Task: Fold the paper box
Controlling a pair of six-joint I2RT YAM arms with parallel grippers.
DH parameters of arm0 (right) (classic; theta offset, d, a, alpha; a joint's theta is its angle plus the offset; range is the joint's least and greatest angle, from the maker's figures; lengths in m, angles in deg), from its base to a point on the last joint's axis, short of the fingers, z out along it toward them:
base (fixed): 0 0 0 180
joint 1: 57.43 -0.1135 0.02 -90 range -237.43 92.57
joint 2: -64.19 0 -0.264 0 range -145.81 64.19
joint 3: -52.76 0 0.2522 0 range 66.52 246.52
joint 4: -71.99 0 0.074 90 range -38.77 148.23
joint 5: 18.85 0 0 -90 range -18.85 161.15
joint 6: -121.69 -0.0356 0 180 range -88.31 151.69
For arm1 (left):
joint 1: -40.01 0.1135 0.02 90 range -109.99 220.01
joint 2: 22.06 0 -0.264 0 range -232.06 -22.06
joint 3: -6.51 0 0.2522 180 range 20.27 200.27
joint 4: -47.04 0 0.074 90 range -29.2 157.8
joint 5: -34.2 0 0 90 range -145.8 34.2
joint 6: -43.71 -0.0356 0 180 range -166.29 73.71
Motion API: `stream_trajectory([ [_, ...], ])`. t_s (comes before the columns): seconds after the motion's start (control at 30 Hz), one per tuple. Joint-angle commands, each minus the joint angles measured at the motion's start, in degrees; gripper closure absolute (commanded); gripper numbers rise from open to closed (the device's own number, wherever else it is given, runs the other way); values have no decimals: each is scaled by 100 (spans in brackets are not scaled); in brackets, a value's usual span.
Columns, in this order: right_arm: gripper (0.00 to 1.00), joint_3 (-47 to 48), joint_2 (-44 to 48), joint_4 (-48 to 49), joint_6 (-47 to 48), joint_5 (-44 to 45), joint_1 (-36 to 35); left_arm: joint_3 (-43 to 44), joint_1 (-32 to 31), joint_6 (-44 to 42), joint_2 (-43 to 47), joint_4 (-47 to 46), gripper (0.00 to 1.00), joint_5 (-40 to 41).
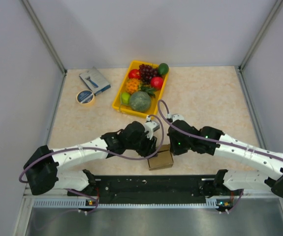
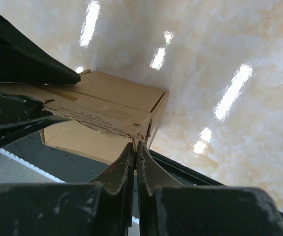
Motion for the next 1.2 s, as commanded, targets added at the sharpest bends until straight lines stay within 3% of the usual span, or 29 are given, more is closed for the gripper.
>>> stream_trajectory([
  [0.0, 100, 316, -6, 384, -236, -406, -13, -198, -73, -68, 112, -399, 62, 345],
  [0.4, 100, -35, -59, 393, -324, -12, -31, -163, -108, -25, 174, -452, 66, 442],
  [0.6, 100, -308, 335, 559, -553, 121, -145, -163, -117, -6, 261, -513, 67, 539],
  [0.77, 100, -18, 459, 604, -667, 103, -145, -101, -134, -103, 139, -513, 67, 512],
  [1.17, 100, -773, 600, 674, 53, 129, -215, -84, -161, -156, 112, -505, 67, 565],
])
